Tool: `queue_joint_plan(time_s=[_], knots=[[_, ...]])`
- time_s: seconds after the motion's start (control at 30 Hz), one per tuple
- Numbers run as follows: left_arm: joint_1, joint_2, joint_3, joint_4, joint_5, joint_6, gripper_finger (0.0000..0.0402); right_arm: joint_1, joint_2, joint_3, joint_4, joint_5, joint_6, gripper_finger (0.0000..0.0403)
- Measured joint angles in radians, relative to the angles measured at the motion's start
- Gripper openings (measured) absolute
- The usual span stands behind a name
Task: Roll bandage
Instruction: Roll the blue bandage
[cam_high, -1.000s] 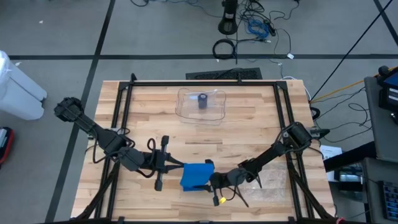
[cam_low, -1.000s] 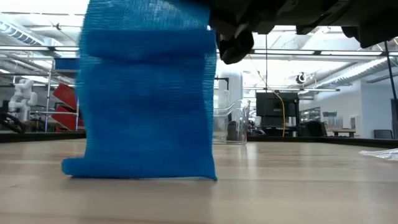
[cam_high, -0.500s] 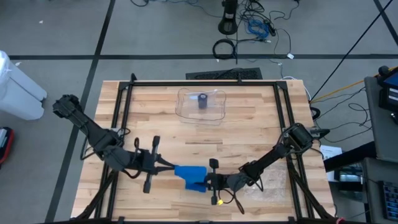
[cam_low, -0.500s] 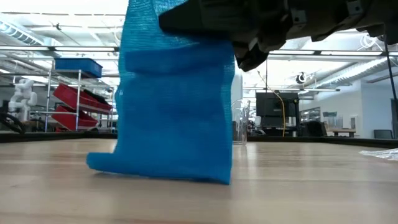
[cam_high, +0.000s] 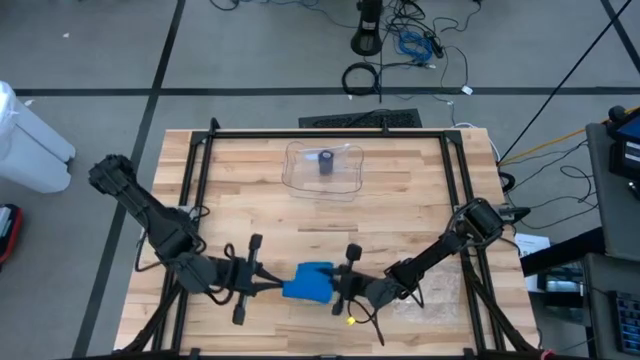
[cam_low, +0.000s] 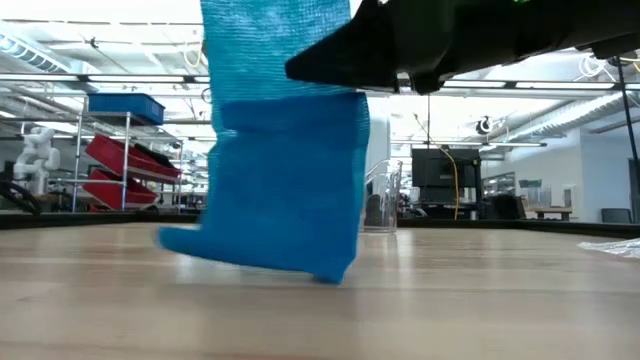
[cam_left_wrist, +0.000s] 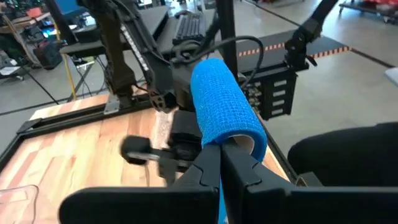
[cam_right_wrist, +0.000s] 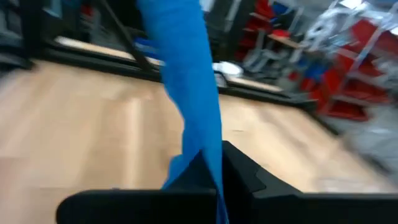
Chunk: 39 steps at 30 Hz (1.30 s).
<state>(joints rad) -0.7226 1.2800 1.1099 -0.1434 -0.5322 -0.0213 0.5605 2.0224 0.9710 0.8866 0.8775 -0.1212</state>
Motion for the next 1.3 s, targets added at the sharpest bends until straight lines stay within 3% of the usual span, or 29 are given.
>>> queue_joint_plan(time_s=[0.43, 0.63, 0.77, 1.0, 1.3], knots=[[-0.088, 0.144, 0.0, -0.005, 0.001, -0.08, 0.0, 0.021, -0.084, -0.001, 0.082, 0.303, -0.482, 0.0], [-0.115, 0.174, -0.021, -0.007, -0.009, -0.135, 0.0, 0.046, -0.197, -0.001, 0.061, 0.295, -0.599, 0.0], [-0.113, 0.193, -0.039, -0.032, -0.021, -0.184, 0.0, 0.057, -0.247, -0.001, -0.017, 0.266, -0.595, 0.0], [-0.09, 0.224, -0.058, -0.028, -0.02, -0.21, 0.0, 0.057, -0.279, 0.0, -0.023, 0.149, -0.666, 0.0], [-0.055, 0.232, -0.087, -0.04, -0.019, -0.242, 0.0, 0.105, -0.285, 0.059, -0.025, 0.145, -0.816, 0.0]])
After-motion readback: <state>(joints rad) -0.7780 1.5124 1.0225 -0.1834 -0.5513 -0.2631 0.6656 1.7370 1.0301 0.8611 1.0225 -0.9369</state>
